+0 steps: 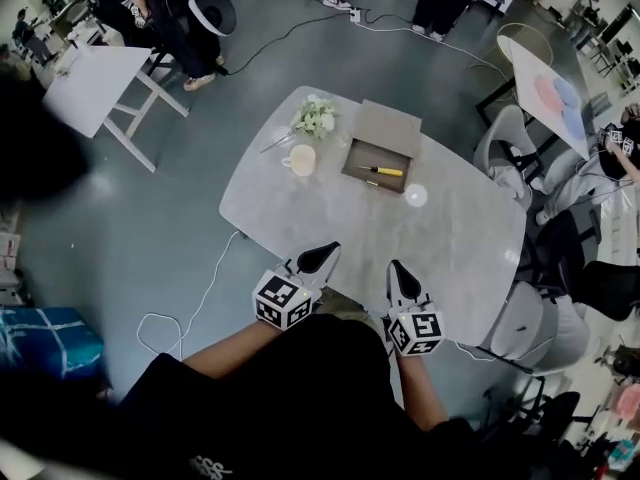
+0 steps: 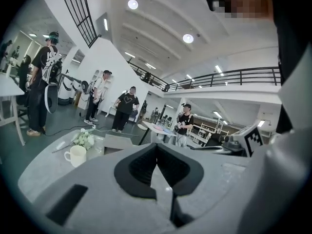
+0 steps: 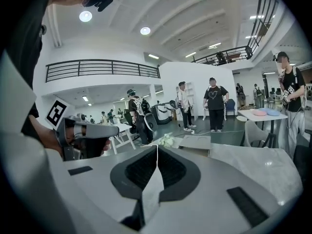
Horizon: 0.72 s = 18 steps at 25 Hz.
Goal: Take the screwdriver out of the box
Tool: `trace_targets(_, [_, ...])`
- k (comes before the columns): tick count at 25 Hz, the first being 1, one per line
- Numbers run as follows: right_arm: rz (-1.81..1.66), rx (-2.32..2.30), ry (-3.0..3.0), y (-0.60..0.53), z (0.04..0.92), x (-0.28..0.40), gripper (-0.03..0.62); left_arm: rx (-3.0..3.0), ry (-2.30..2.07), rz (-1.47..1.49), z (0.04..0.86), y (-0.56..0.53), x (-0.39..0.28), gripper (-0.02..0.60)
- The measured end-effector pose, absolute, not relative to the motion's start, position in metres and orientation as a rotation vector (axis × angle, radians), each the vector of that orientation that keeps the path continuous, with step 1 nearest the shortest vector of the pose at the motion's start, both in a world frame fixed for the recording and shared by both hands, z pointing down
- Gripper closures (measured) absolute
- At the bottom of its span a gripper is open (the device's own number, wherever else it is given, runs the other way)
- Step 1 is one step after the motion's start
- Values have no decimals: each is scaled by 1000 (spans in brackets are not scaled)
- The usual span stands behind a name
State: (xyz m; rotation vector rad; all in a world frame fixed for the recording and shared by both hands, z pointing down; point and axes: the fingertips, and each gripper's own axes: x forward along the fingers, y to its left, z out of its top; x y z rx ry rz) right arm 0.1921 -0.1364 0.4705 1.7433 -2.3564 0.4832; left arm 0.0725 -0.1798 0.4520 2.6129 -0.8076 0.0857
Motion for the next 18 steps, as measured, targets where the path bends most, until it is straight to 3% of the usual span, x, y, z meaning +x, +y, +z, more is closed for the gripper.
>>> trace_targets(11, [500, 1525, -2253, -278, 535, 291, 580, 2529, -881, 172, 504, -276, 143, 567])
trace_targets(18, [576, 1251, -2291, -354, 590, 299, 580, 2523, -796, 219, 528, -313, 188, 567])
